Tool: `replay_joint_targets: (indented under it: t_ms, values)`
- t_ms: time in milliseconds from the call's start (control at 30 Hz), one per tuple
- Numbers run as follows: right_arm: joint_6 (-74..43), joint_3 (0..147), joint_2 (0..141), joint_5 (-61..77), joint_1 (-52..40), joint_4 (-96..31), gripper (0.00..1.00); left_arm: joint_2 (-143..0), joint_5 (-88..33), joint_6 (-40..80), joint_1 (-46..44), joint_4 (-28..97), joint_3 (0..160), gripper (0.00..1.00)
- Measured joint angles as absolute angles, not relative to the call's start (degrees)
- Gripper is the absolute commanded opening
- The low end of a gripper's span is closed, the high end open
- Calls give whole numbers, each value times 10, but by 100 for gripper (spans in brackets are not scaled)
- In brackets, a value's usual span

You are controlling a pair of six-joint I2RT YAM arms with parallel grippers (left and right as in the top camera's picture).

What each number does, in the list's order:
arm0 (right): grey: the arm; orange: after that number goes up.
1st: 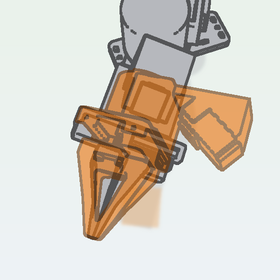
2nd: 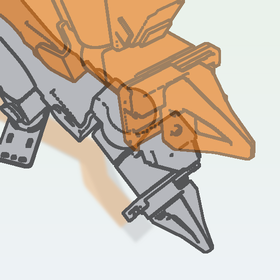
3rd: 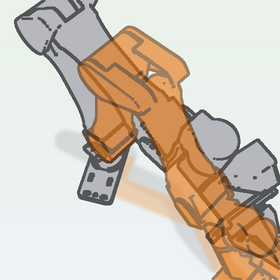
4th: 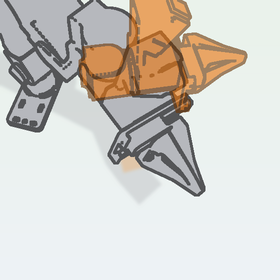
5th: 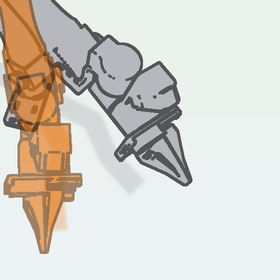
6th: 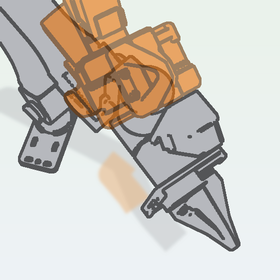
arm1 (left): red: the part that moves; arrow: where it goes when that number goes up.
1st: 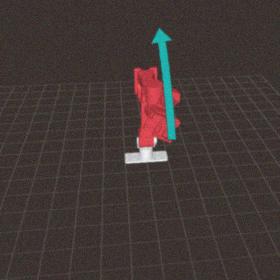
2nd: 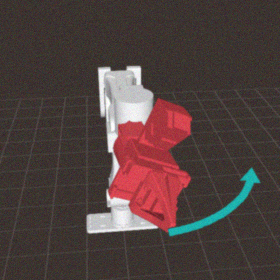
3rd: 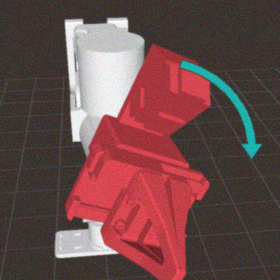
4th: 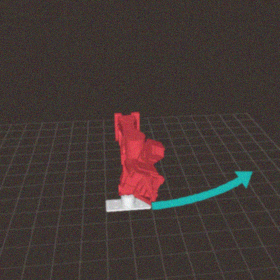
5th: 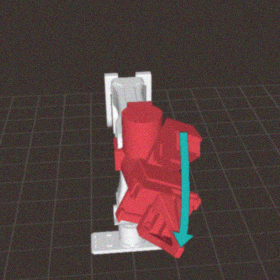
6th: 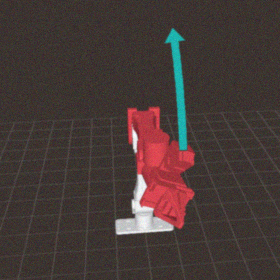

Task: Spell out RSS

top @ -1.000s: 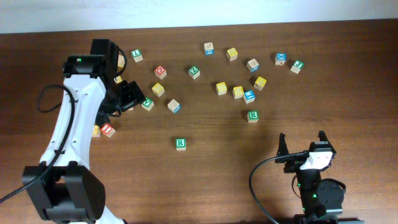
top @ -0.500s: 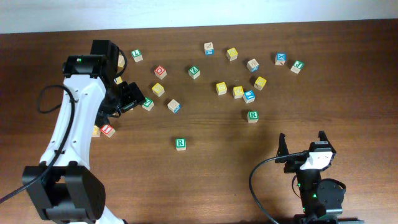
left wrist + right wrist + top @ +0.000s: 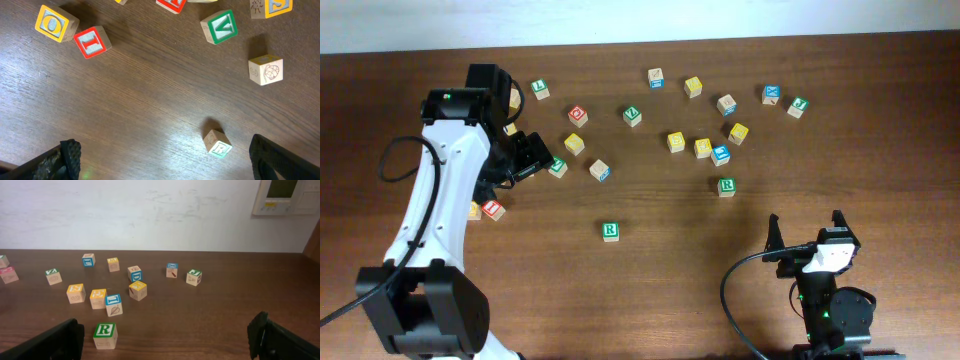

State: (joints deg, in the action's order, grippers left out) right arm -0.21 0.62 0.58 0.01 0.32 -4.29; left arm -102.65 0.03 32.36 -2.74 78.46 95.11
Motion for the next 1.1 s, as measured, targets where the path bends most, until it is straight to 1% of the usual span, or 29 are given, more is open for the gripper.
replay_joint_targets:
  t_ms: [833, 1100]
  values:
    - [-2, 6, 6, 0, 3, -43, 98, -1027, 0, 324, -27, 785, 951, 99]
    - [-2, 6, 6, 0, 3, -43, 98, -1027, 37, 324, -27, 768, 951, 99]
